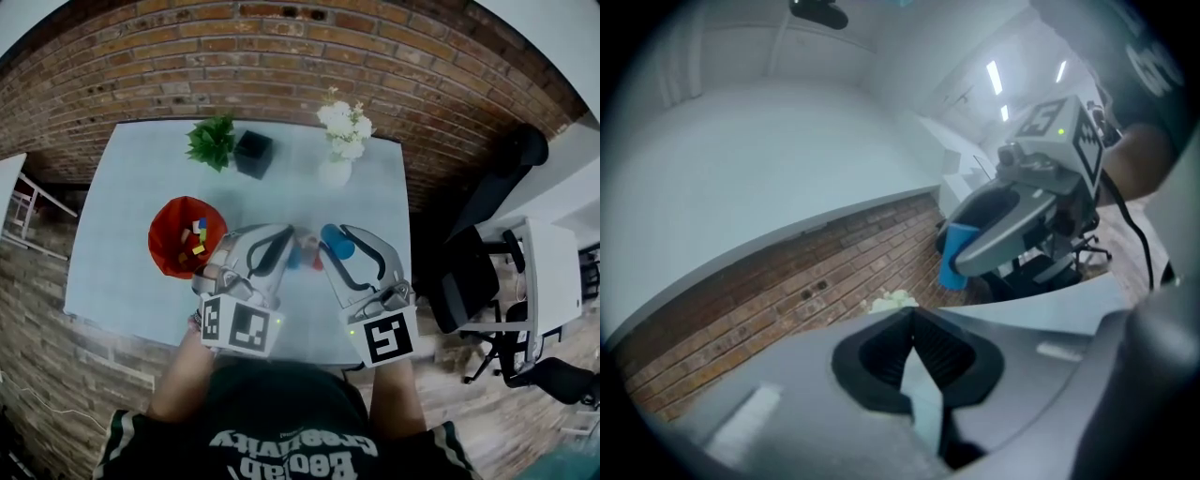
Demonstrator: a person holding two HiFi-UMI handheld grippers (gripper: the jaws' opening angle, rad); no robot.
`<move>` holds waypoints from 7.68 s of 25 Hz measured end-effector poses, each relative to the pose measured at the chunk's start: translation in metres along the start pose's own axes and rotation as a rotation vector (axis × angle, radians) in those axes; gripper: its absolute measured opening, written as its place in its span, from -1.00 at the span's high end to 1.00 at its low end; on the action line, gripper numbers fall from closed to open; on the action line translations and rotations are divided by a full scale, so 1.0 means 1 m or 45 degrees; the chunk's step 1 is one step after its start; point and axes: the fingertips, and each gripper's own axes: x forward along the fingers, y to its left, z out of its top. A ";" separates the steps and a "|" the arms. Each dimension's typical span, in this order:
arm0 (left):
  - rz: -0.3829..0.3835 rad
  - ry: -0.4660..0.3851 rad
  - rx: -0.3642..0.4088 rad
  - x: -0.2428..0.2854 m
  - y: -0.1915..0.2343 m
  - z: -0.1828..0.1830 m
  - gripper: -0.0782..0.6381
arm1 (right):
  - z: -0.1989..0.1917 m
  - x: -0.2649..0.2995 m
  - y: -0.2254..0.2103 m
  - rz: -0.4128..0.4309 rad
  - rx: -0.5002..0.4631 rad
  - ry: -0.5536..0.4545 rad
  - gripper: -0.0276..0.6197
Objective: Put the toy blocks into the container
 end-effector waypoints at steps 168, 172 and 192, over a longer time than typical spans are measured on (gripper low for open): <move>0.274 0.245 -0.103 -0.160 0.133 -0.162 0.77 | 0.049 0.191 0.199 0.338 0.071 -0.073 0.90; 0.261 0.236 -0.100 -0.156 0.129 -0.156 0.77 | 0.051 0.184 0.196 0.326 0.056 -0.084 0.90; -0.103 -0.055 -0.006 -0.043 0.034 -0.049 0.77 | 0.014 0.050 0.058 -0.206 0.099 -0.018 0.90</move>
